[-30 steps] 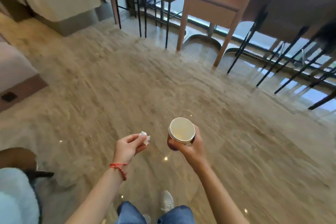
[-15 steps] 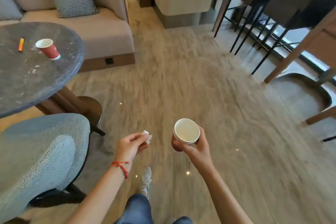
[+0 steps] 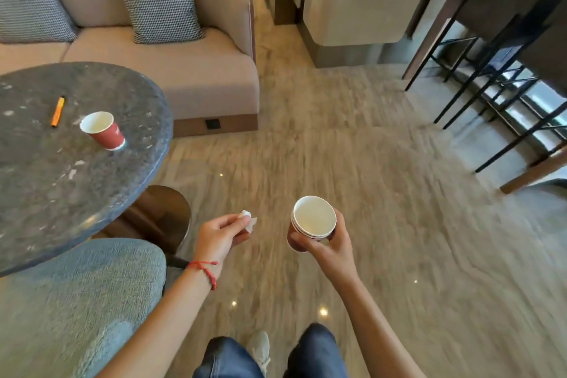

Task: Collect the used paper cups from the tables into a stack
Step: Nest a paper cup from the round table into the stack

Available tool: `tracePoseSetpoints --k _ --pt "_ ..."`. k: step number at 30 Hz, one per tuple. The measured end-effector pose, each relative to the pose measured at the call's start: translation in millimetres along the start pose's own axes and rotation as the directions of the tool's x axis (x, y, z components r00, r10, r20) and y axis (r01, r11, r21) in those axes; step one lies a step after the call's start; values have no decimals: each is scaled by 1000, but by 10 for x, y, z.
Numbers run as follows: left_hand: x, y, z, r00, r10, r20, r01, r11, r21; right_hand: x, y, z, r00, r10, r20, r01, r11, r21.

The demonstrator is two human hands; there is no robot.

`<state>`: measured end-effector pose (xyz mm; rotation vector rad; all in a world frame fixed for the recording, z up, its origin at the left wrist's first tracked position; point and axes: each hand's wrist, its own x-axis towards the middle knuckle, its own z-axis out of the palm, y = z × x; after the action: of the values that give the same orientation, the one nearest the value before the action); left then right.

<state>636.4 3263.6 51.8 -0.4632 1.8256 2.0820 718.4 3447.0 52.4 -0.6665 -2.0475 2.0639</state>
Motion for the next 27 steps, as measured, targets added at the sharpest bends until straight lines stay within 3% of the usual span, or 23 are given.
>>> tracePoseSetpoints --k 8,16,27 --pt "1002 253 452 995 -38 -97 33 998 -55 1357 -110 41 998 4 69 0 999 -50" --pt "1882 620 875 968 -28 -251 -25 979 -204 2762 -395 175 958 -23 285 62 990 -129" --pt "2471 913 579 891 -74 -447 -76 949 -307 3712 -559 946 873 28 487 93 970 -223"
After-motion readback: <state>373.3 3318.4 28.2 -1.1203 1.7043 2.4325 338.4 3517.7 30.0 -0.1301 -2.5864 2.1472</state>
